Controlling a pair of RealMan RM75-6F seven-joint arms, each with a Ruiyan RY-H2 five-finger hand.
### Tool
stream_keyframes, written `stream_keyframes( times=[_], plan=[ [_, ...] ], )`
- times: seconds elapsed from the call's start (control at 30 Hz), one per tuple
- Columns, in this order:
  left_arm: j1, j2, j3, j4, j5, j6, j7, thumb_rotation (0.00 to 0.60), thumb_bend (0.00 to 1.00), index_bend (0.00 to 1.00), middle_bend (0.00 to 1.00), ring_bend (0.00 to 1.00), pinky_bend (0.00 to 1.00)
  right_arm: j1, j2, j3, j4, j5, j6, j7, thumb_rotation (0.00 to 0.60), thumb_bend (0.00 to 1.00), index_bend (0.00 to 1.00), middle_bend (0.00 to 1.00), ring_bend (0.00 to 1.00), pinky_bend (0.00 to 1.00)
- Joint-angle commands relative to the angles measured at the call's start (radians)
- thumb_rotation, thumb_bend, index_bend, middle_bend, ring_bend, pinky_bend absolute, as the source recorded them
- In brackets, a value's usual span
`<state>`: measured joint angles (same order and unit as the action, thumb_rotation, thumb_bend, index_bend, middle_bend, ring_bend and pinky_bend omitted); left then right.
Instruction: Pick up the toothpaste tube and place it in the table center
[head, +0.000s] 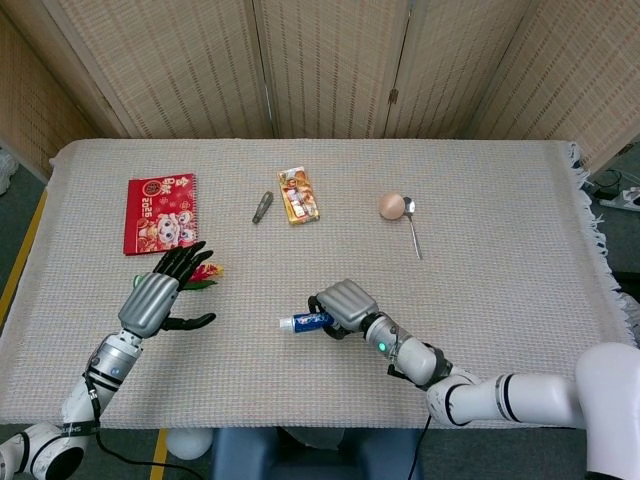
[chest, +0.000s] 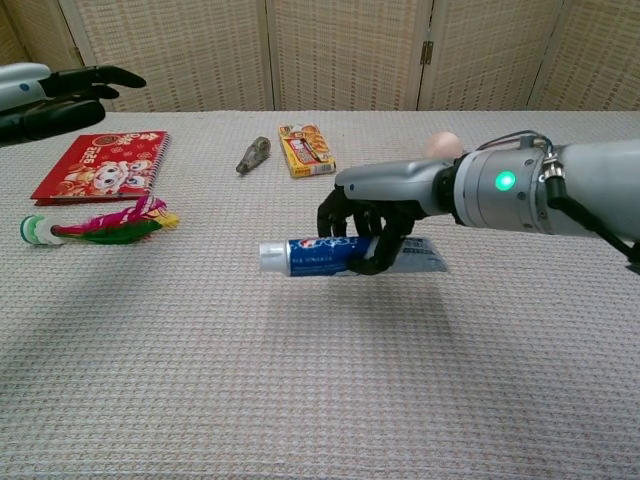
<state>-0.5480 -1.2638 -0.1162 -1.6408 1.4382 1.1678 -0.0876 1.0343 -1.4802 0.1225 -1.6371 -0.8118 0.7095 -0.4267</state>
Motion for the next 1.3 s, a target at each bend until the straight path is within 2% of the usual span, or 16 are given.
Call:
stream_keyframes(
  times=[0.03, 0.13, 0.23, 0.37, 0.43, 0.53, 0.6, 0.67, 0.7, 0.83, 1.03, 1.17, 1.3],
  plan=[
    [0.006, 0.001, 0.003, 0.005, -0.004, 0.003, 0.014, 0.056, 0.05, 0.0, 0.0, 0.0, 0.0, 0.048, 0.014, -0.052, -0.026, 0.089, 0.026, -0.089, 0.6, 0.8, 0.18, 0.29, 0.35, 0.27],
    [0.013, 0.002, 0.006, 0.01, -0.012, 0.004, 0.02, 0.055, 0.05, 0.0, 0.0, 0.0, 0.0, 0.061, 0.02, -0.068, -0.042, 0.138, 0.038, -0.108, 0.6, 0.76, 0.03, 0.14, 0.24, 0.21],
    [0.016, 0.006, 0.004, 0.022, -0.025, 0.0, 0.027, 0.054, 0.05, 0.0, 0.0, 0.0, 0.0, 0.051, 0.046, -0.069, -0.07, 0.144, 0.066, -0.097, 0.6, 0.71, 0.0, 0.03, 0.14, 0.18],
    [0.029, 0.016, -0.007, 0.042, -0.057, 0.01, 0.045, 0.056, 0.05, 0.0, 0.0, 0.0, 0.0, -0.024, 0.115, -0.068, -0.137, 0.055, 0.173, -0.039, 0.6, 0.71, 0.0, 0.02, 0.13, 0.18],
    [0.038, 0.02, -0.011, 0.05, -0.071, 0.019, 0.056, 0.09, 0.05, 0.0, 0.0, 0.0, 0.0, -0.07, 0.15, -0.073, -0.166, 0.001, 0.234, -0.007, 0.6, 0.71, 0.0, 0.04, 0.15, 0.18],
    [0.056, 0.029, -0.016, 0.064, -0.1, 0.033, 0.081, 0.253, 0.05, 0.0, 0.0, 0.0, 0.0, -0.168, 0.202, -0.09, -0.189, -0.12, 0.366, 0.054, 0.6, 0.71, 0.01, 0.11, 0.21, 0.2],
    [0.065, 0.034, -0.022, 0.074, -0.117, 0.04, 0.081, 0.446, 0.1, 0.01, 0.03, 0.03, 0.0, -0.221, 0.227, -0.103, -0.188, -0.188, 0.43, 0.094, 0.6, 0.71, 0.08, 0.19, 0.25, 0.23],
    [0.077, 0.038, -0.028, 0.099, -0.127, 0.055, 0.082, 0.584, 0.16, 0.03, 0.05, 0.06, 0.0, -0.282, 0.256, -0.12, -0.181, -0.264, 0.496, 0.145, 0.6, 0.71, 0.16, 0.24, 0.28, 0.27],
    [0.084, 0.039, -0.03, 0.108, -0.131, 0.065, 0.08, 0.6, 0.19, 0.05, 0.07, 0.07, 0.0, -0.306, 0.269, -0.131, -0.178, -0.293, 0.52, 0.164, 0.6, 0.71, 0.19, 0.25, 0.3, 0.28],
    [0.126, 0.047, -0.029, 0.126, -0.135, 0.122, 0.086, 0.6, 0.26, 0.11, 0.12, 0.1, 0.0, -0.418, 0.321, -0.182, -0.156, -0.418, 0.634, 0.217, 0.6, 0.71, 0.25, 0.29, 0.32, 0.29],
    [0.204, 0.073, 0.014, 0.086, -0.124, 0.203, 0.165, 0.6, 0.27, 0.14, 0.15, 0.12, 0.0, -0.562, 0.383, -0.238, -0.138, -0.536, 0.757, 0.316, 0.6, 0.71, 0.26, 0.3, 0.32, 0.29],
    [0.257, 0.087, 0.043, 0.032, -0.123, 0.249, 0.212, 0.6, 0.27, 0.15, 0.15, 0.12, 0.0, -0.645, 0.389, -0.255, -0.109, -0.576, 0.822, 0.346, 0.6, 0.71, 0.26, 0.29, 0.32, 0.29],
    [0.307, 0.087, 0.064, 0.0, -0.104, 0.306, 0.228, 0.6, 0.27, 0.14, 0.15, 0.12, 0.0, -0.705, 0.39, -0.267, -0.084, -0.593, 0.839, 0.388, 0.6, 0.71, 0.26, 0.27, 0.29, 0.28]
  ],
)
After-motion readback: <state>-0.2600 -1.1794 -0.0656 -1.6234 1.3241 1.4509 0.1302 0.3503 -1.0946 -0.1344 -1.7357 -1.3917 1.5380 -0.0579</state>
